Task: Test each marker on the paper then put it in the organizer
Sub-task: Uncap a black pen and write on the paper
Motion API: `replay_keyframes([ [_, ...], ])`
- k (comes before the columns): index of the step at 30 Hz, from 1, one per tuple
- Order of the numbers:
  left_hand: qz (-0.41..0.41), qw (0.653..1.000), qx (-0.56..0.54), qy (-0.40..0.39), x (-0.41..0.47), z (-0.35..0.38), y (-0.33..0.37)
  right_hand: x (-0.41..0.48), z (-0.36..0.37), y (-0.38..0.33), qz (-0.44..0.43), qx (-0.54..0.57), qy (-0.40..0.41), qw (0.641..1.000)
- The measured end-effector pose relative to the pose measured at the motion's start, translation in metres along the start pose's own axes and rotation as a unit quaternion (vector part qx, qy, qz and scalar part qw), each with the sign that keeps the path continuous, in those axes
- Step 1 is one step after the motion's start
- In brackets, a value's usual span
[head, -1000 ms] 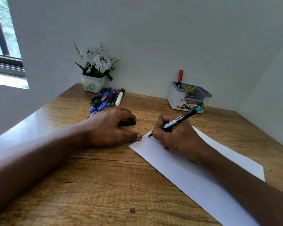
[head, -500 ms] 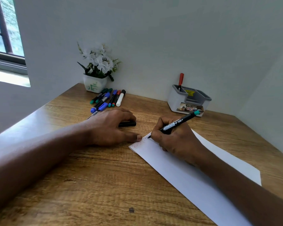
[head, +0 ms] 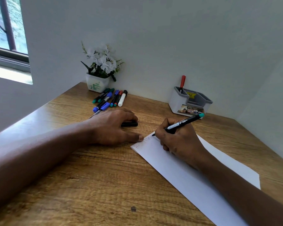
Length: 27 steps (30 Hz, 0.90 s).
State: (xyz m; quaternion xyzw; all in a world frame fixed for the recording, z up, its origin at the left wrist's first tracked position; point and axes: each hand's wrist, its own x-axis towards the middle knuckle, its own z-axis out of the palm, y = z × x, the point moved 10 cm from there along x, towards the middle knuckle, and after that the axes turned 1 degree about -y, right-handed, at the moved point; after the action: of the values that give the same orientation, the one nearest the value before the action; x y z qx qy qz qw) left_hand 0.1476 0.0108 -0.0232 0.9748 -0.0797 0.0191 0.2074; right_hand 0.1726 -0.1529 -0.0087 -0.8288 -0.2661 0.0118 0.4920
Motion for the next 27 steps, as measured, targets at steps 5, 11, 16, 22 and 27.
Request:
replay_keyframes([
  [5,-0.001,1.0,-0.003,-0.002,0.0004,0.0,0.0002,-0.0007,0.001,-0.0008,0.004,-0.021,-0.002,1.0],
  [11,0.001,1.0,-0.004,-0.001,0.0002,-0.0002,0.0008,-0.0013,-0.0017,-0.0003,0.016,-0.002,0.002,1.0],
  [16,0.003,1.0,-0.003,0.004,-0.0006,-0.0012,0.0009,-0.0021,-0.0037,0.0004,0.015,0.004,0.024,1.0],
  [22,0.002,1.0,-0.003,0.0,-0.0009,-0.001,0.0018,-0.0014,-0.0014,0.0,0.021,-0.009,0.019,1.0],
  [27,0.001,1.0,-0.003,-0.003,-0.0001,-0.0006,0.0016,-0.0016,-0.0025,0.0035,0.034,0.009,0.016,0.999],
])
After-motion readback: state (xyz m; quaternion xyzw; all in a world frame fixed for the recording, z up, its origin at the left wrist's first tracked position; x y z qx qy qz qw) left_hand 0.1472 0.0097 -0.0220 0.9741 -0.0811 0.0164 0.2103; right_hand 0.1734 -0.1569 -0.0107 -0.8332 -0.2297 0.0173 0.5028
